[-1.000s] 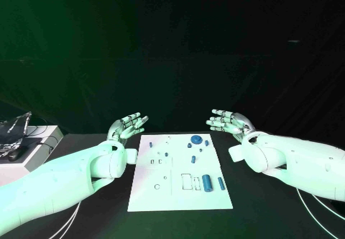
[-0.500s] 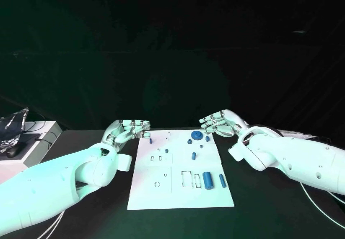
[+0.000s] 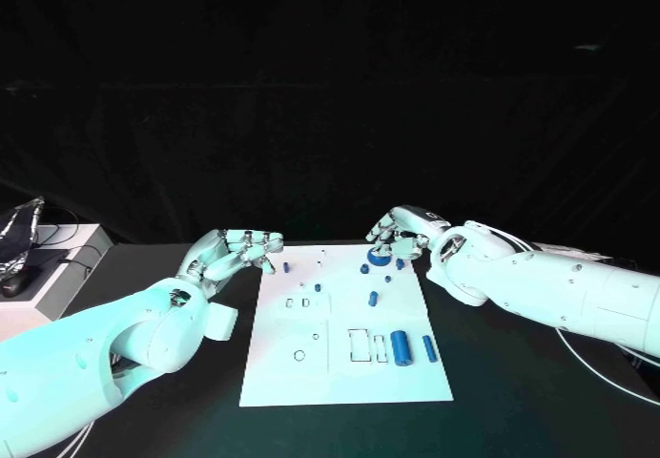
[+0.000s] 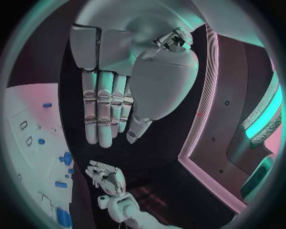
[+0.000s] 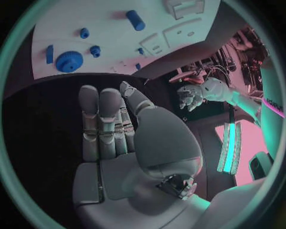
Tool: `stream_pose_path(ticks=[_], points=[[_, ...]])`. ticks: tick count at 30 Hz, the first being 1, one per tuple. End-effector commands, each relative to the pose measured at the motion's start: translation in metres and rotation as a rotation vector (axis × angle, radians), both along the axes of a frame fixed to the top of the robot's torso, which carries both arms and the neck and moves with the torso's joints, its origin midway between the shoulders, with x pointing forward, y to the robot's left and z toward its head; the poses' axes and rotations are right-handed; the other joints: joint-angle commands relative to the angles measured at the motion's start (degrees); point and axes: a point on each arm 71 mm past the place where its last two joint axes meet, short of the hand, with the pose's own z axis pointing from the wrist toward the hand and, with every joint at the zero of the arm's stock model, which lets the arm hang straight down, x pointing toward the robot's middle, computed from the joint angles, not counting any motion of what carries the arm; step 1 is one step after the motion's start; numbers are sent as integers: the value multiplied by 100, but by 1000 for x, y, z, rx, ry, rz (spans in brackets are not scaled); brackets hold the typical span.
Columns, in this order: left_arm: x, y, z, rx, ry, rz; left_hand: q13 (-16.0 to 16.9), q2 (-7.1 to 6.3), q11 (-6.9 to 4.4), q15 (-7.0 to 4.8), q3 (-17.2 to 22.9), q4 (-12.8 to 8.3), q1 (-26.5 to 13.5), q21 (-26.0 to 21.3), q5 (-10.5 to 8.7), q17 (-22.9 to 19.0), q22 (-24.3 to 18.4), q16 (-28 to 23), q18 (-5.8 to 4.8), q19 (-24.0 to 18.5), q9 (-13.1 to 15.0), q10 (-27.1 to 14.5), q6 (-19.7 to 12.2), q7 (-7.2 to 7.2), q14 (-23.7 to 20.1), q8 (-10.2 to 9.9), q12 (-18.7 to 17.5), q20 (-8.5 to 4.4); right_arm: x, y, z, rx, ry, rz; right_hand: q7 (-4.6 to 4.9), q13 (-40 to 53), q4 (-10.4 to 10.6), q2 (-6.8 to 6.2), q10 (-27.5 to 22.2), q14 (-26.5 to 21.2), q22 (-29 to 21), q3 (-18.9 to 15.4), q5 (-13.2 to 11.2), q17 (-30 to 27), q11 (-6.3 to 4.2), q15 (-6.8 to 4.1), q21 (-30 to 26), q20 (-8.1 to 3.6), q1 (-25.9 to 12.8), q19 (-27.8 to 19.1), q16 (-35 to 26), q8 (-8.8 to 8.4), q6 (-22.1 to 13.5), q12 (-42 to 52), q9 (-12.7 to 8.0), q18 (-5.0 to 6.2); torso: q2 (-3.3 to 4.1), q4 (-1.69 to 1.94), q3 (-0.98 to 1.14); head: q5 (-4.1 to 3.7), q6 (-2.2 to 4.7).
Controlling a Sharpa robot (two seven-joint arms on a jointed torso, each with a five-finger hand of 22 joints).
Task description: Assemble the parts on the task board
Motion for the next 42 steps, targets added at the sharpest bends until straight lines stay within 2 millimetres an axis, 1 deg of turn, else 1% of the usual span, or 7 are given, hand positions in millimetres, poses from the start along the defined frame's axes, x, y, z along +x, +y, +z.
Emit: stream_pose_path(ticks=[1,5,7,10,13,22,42], points=[[-3,-6,5,13,-9,-53,7,1,-1,6,-44,4,-53,80,-8,124,51,168,12,-48,-3,-36,-49,-8,-80,-21,10,38,3,3,-2,-182,-10,-25,1,-3,85,-147,-128,-62,547,47,116,189,30,43,369,20,-117,158,324,1,-35,7,-6,74,90,91,-40,-42,-8],[-4,-4,8,13,-13,-50,7,-3,2,13,-73,18,-66,156,-11,178,98,277,33,-105,-3,-44,-60,-5,-155,-22,8,58,4,9,-1,-200,13,-35,-27,9,363,-369,-129,-156,1709,-76,327,317,39,40,1145,-6,-477,890,571,13,-205,20,-14,70,155,139,-50,-86,-15],[-4,-3,9,14,-14,-49,6,6,3,11,-85,31,-71,190,-14,186,115,326,43,-123,-3,-43,-58,-6,-164,-21,9,65,5,12,-1,-210,21,-39,-24,5,462,-412,-201,-229,1587,-84,272,412,59,83,1020,52,-373,999,758,-4,-268,11,-14,223,178,157,-55,-110,-26],[-4,-3,11,14,-16,-46,8,8,5,15,-102,41,-62,223,-6,177,127,369,54,-144,-2,-45,-61,-3,-188,-21,11,76,6,16,-2,-240,27,-51,-21,0,339,-305,-140,-257,1346,233,260,452,46,69,825,66,-99,1033,847,5,-165,5,-11,338,218,194,-70,-152,-39],[-4,-2,12,15,-17,-43,8,9,4,15,-107,45,-59,234,-6,173,131,384,57,-146,-3,-46,-66,-4,-187,-23,11,78,8,16,-4,-273,34,-62,-28,1,256,-448,-148,-294,1272,641,343,459,53,91,639,110,-192,1131,924,-5,-70,8,-17,417,253,229,-79,-193,-42],[-4,0,13,15,-21,-39,8,19,1,5,-129,79,-69,302,-8,202,160,505,68,-130,-3,-31,-76,2,-156,-22,11,72,11,15,-9,-328,39,-77,-19,1,379,-558,-412,-305,944,569,88,383,122,143,193,162,-183,1170,957,5,-22,7,-12,554,313,307,-102,-275,-52],[-1,5,13,16,-23,-26,8,26,4,9,-143,102,-49,354,-5,182,179,574,73,-153,-3,-41,-90,7,-194,-23,10,73,13,10,-17,-364,59,-96,-21,-1,564,-565,-544,-341,1443,429,119,178,154,170,-590,195,-62,1409,1073,4,-1,7,-12,613,408,386,-121,-335,-38]])
